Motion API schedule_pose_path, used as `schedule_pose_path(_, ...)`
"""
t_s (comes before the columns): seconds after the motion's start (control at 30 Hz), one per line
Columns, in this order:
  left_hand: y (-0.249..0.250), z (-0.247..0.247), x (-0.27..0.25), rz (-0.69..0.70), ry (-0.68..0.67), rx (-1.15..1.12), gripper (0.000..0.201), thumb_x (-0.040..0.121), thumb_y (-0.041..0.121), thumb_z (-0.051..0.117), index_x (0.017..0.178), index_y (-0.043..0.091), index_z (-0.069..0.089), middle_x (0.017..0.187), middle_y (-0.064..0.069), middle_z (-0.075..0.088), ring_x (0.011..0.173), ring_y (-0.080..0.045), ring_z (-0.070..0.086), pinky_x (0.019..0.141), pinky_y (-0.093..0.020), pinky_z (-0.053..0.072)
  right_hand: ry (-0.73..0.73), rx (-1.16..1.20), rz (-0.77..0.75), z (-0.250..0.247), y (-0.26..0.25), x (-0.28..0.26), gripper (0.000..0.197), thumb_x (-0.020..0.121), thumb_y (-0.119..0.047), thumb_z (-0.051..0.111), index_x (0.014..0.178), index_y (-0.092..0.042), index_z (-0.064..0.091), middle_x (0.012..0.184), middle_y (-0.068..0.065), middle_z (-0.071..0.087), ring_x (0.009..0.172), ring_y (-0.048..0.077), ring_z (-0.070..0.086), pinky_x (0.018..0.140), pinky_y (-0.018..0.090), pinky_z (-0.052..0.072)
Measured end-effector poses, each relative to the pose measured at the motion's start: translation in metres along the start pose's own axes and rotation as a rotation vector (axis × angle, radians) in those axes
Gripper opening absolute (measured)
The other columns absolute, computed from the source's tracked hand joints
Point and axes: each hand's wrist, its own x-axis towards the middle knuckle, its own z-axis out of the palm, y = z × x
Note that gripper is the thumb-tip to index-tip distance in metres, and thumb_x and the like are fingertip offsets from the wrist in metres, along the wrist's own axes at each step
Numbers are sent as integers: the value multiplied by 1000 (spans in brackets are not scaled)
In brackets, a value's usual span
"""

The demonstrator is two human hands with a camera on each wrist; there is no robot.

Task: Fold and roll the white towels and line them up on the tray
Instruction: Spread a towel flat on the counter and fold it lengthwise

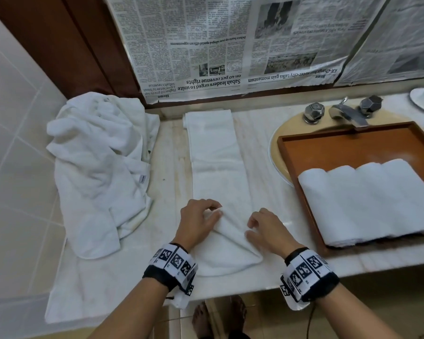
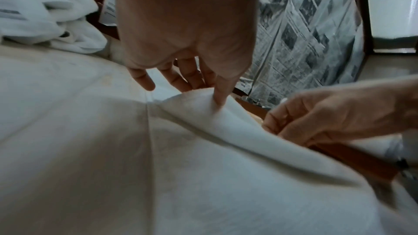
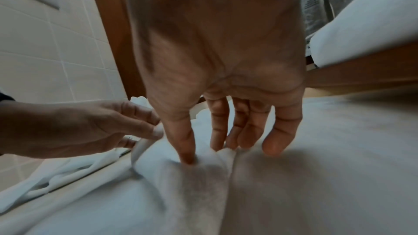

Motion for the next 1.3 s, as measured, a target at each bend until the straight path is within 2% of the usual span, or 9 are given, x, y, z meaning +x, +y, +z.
schedule_pose_path(0.1, 0, -3, -22, -5, 45, -102, 15, 87, 41, 64, 99, 36, 72, 97, 27, 67, 101, 6, 51, 95, -33, 40, 27, 78, -14, 4, -5, -18, 11, 84, -19, 65, 87, -16, 55, 87, -3, 56, 76, 15, 51, 66, 26, 40)
schedule_pose_path(0.23, -12, -12, -52, -29, 50, -131, 11, 91, 29, 72, 101, 32, 72, 97, 24, 68, 98, -2, 56, 90, -30, 43, 69, 168, -164, 12, -11, -48, 13, 86, -18, 63, 91, -18, 51, 75, -6, 53, 61, 8, 43, 60, 23, 38)
schedule_pose_path(0.47, -29, -15, -94, -94, 19, -127, 17, 88, 15, 74, 98, 28, 70, 98, 16, 68, 92, 0, 62, 87, -21, 48, 125, -103, -294, 44, -5, -84, 16, 92, -17, 59, 108, -16, 59, 106, -3, 53, 97, 14, 49, 82, 28, 45)
schedule_pose_path(0.7, -38, -6, -117, 29, 23, 18, 23, 86, 10, 71, 100, 28, 69, 107, 12, 61, 96, 0, 56, 89, -11, 40, 215, -147, -385, 62, 2, -97, 25, 85, -10, 68, 106, -24, 75, 98, -1, 60, 92, 20, 54, 78, 34, 45)
schedule_pose_path(0.8, -43, 2, -124, 63, 0, 48, 24, 86, 24, 68, 108, 20, 73, 122, 12, 58, 109, -7, 54, 96, -18, 38, 145, -93, -381, 62, 4, -101, 35, 92, -12, 62, 125, -22, 68, 111, -2, 55, 103, 14, 47, 91, 19, 40)
schedule_pose_path(0.93, -48, 6, -130, 63, 70, 35, 8, 84, 26, 72, 87, 20, 75, 116, 14, 64, 105, -12, 60, 94, -25, 42, 88, -6, -344, 56, 17, -103, 45, 91, -7, 60, 134, -20, 58, 127, -7, 48, 116, 6, 41, 96, -2, 20)
schedule_pose_path(1.03, -51, 8, -130, 46, 86, 22, 5, 83, 15, 79, 84, 19, 77, 114, 15, 66, 106, -11, 61, 96, -24, 44, 91, 30, -319, 52, 24, -102, 40, 93, -7, 62, 131, -19, 60, 123, -9, 51, 113, 5, 45, 96, -3, 22)
schedule_pose_path(1.17, -52, 7, -129, 41, 76, 42, 5, 83, 15, 79, 87, 18, 78, 114, 15, 66, 107, -9, 60, 95, -7, 35, 126, 92, -244, 50, 26, -100, 24, 93, -13, 66, 115, -20, 64, 104, -11, 57, 91, 0, 52, 83, 5, 37)
schedule_pose_path(1.3, -52, 6, -130, 69, 69, 62, 5, 84, 14, 79, 87, 18, 78, 116, 12, 67, 107, -11, 60, 96, -20, 41, 170, 143, -230, 51, 21, -102, 13, 88, -14, 68, 94, -22, 61, 85, -12, 57, 78, 6, 54, 72, 19, 46)
